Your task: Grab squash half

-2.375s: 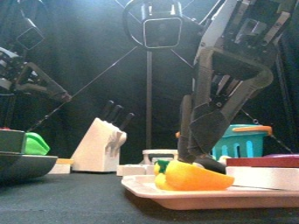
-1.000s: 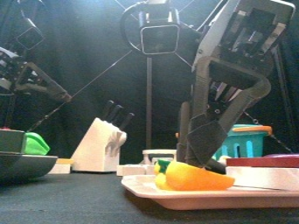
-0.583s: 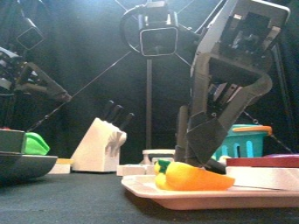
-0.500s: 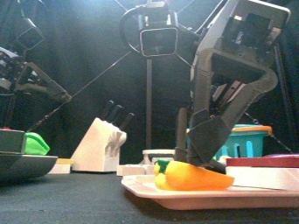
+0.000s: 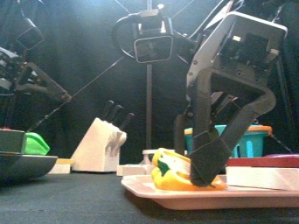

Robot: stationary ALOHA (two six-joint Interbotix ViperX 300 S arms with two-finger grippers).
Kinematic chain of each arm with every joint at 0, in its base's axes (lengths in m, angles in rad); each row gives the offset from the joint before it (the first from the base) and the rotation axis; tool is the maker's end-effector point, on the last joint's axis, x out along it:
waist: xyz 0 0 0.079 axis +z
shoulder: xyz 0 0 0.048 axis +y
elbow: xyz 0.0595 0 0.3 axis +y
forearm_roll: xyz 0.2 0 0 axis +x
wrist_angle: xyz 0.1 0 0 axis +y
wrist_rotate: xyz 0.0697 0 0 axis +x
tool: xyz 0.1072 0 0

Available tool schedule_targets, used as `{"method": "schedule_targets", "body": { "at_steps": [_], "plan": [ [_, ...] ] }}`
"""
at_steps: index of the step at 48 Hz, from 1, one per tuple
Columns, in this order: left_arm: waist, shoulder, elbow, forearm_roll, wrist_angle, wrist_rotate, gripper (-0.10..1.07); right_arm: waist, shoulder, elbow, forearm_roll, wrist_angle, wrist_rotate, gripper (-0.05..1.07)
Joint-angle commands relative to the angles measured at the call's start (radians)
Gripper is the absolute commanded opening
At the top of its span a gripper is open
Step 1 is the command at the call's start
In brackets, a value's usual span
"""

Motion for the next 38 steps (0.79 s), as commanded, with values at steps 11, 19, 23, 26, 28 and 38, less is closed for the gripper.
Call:
{"method": "schedule_targets", "body": {
  "at_steps": [11, 19, 23, 26, 28, 38],
  "plan": [
    [-0.003, 0.0, -0.008, 0.0, -0.003, 0.0, 0.74, 0.0, -0.003, -0.035, -0.021, 0.006, -0.005, 0.95],
    [-0.002, 0.002, -0.008, 0.0, -0.003, 0.0, 0.74, 0.0, -0.003, -0.034, -0.023, 0.009, 0.0, 0.8],
    [-0.002, 0.002, -0.008, 0.0, -0.005, 0.0, 0.74, 0.0, -0.009, -0.037, -0.025, 0.014, -0.002, 0.73],
    [-0.003, 0.002, -0.008, 0.0, -0.003, 0.0, 0.74, 0.0, -0.014, -0.038, -0.028, 0.015, 0.002, 0.7],
    [-0.002, 0.0, -0.008, 0.0, -0.003, 0.0, 0.74, -0.002, -0.018, -0.041, -0.031, 0.014, 0.002, 0.69],
    [-0.003, 0.0, -0.008, 0.0, -0.003, 0.0, 0.74, -0.006, -0.064, -0.046, -0.041, 0.012, 0.005, 0.69]
  ]
}}
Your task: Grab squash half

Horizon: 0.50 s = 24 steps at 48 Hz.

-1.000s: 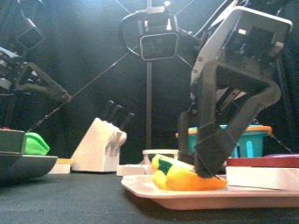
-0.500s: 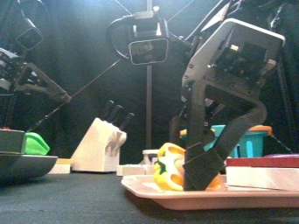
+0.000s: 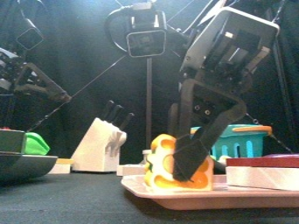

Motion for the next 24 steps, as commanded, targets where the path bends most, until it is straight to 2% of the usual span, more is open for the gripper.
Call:
{"method": "schedule_targets", "body": {
  "at_steps": [1, 16, 24],
  "plan": [
    [-0.002, 0.003, -0.009, 0.0, -0.005, 0.002, 0.74, -0.006, -0.063, -0.018, -0.002, -0.003, 0.003, 0.69],
    [-0.002, 0.003, -0.011, -0.002, -0.005, 0.0, 0.74, -0.014, -0.064, 0.0, -0.003, -0.003, 0.003, 0.69],
    [-0.002, 0.003, -0.012, 0.0, -0.003, 0.002, 0.74, -0.034, -0.094, 0.023, 0.003, -0.018, 0.005, 0.69]
  ]
}}
